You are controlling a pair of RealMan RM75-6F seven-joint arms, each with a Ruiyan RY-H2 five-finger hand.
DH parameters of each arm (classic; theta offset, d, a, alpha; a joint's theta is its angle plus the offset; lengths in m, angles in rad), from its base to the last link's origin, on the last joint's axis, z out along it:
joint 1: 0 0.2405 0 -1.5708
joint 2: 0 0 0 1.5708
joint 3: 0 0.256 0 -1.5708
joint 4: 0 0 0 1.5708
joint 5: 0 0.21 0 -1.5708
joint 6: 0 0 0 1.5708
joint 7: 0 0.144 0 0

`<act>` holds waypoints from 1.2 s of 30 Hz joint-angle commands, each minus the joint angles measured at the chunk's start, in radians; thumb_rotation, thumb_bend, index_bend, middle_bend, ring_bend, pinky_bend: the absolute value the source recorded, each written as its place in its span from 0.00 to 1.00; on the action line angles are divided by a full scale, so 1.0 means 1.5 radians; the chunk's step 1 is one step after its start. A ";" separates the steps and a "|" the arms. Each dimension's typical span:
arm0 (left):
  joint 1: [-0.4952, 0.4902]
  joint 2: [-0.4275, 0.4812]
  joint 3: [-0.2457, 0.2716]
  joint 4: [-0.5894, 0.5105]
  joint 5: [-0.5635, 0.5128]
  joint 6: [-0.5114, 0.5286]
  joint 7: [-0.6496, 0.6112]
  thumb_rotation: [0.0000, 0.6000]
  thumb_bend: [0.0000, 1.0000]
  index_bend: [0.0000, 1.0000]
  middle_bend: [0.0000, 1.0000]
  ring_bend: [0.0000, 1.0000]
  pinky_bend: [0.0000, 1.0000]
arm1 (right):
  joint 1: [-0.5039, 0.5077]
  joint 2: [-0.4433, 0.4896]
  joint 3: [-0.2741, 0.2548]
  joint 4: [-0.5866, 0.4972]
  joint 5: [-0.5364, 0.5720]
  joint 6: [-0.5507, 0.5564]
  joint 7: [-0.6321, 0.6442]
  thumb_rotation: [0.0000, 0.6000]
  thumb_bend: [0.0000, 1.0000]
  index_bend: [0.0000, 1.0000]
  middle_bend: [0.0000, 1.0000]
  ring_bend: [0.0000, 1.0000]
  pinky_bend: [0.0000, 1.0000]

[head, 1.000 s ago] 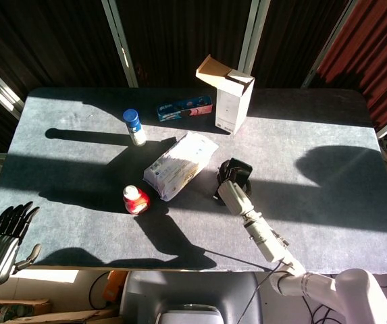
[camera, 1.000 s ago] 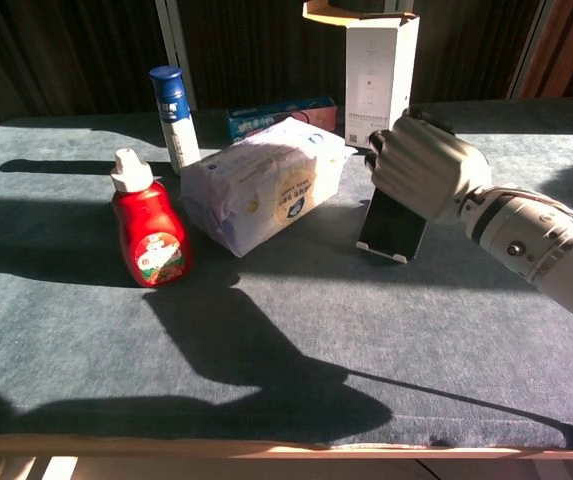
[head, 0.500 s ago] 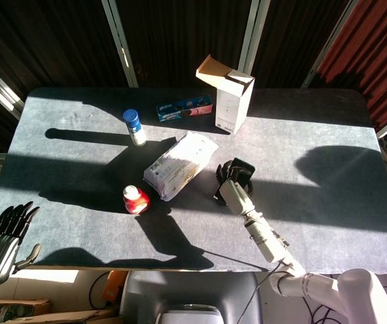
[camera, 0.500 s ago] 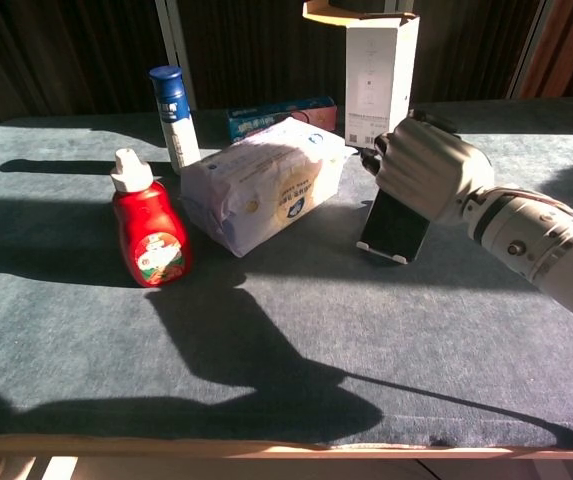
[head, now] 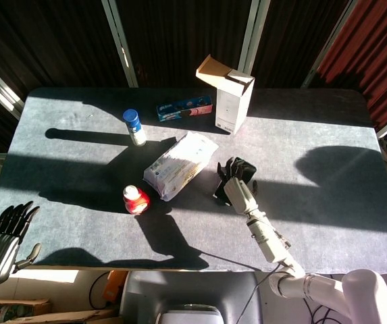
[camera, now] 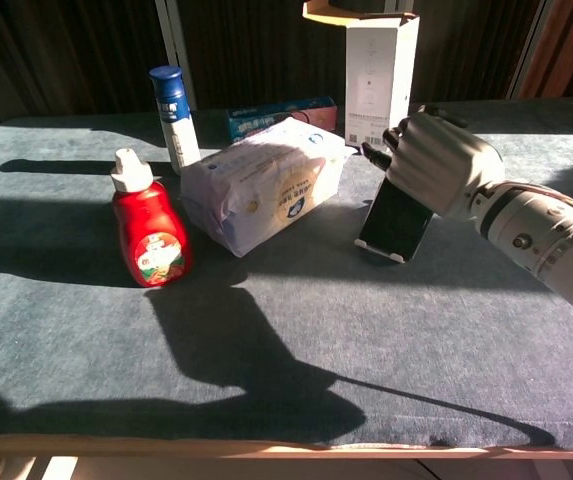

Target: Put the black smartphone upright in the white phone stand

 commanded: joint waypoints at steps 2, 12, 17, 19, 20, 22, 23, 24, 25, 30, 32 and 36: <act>0.000 0.000 0.000 0.000 0.000 0.000 0.000 1.00 0.37 0.00 0.00 0.00 0.01 | -0.001 0.002 0.003 -0.009 0.011 -0.002 -0.002 1.00 0.30 0.00 0.28 0.33 0.65; 0.004 -0.003 -0.005 0.002 -0.004 0.011 0.003 1.00 0.37 0.00 0.00 0.00 0.01 | -0.044 0.085 0.017 -0.201 0.041 0.048 0.063 1.00 0.26 0.00 0.13 0.19 0.55; 0.009 -0.008 -0.011 0.004 -0.012 0.019 0.009 1.00 0.37 0.00 0.00 0.00 0.01 | -0.145 0.211 -0.023 -0.384 0.014 0.138 0.243 1.00 0.26 0.00 0.02 0.04 0.37; 0.010 -0.012 -0.015 0.007 -0.011 0.027 0.015 1.00 0.37 0.00 0.00 0.00 0.01 | -0.189 0.264 -0.048 -0.431 0.001 0.175 0.321 1.00 0.26 0.00 0.00 0.01 0.29; 0.009 -0.016 -0.018 0.012 -0.007 0.033 0.019 1.00 0.37 0.00 0.00 0.00 0.01 | -0.209 0.287 -0.060 -0.445 -0.010 0.191 0.368 1.00 0.26 0.00 0.00 0.00 0.25; 0.010 -0.028 -0.020 0.018 -0.009 0.033 0.036 1.00 0.37 0.00 0.00 0.00 0.00 | -0.252 0.337 -0.092 -0.449 -0.031 0.218 0.481 1.00 0.26 0.00 0.00 0.00 0.19; 0.009 -0.028 -0.018 0.015 -0.009 0.030 0.038 1.00 0.37 0.00 0.00 0.00 0.00 | -0.270 0.354 -0.102 -0.445 -0.029 0.226 0.528 1.00 0.26 0.00 0.00 0.00 0.16; 0.007 -0.028 -0.019 0.011 -0.008 0.028 0.029 1.00 0.37 0.00 0.00 0.00 0.00 | -0.293 0.374 -0.111 -0.441 -0.016 0.231 0.593 1.00 0.26 0.00 0.00 0.00 0.14; 0.007 -0.027 -0.020 0.011 -0.010 0.030 0.021 1.00 0.37 0.00 0.00 0.00 0.00 | -0.306 0.386 -0.112 -0.437 -0.005 0.234 0.640 1.00 0.26 0.00 0.00 0.00 0.12; 0.015 -0.032 -0.039 0.013 -0.046 0.039 0.032 1.00 0.37 0.00 0.00 0.00 0.00 | -0.356 0.392 -0.108 -0.356 -0.001 0.270 0.774 1.00 0.26 0.00 0.00 0.00 0.08; 0.014 -0.032 -0.042 0.012 -0.052 0.036 0.034 1.00 0.37 0.00 0.00 0.00 0.00 | -0.369 0.384 -0.104 -0.339 -0.005 0.282 0.819 1.00 0.26 0.00 0.00 0.00 0.07; 0.012 -0.028 -0.040 0.007 -0.055 0.024 0.038 1.00 0.37 0.00 0.00 0.00 0.00 | -0.379 0.388 -0.097 -0.323 -0.025 0.292 0.861 1.00 0.26 0.00 0.00 0.00 0.07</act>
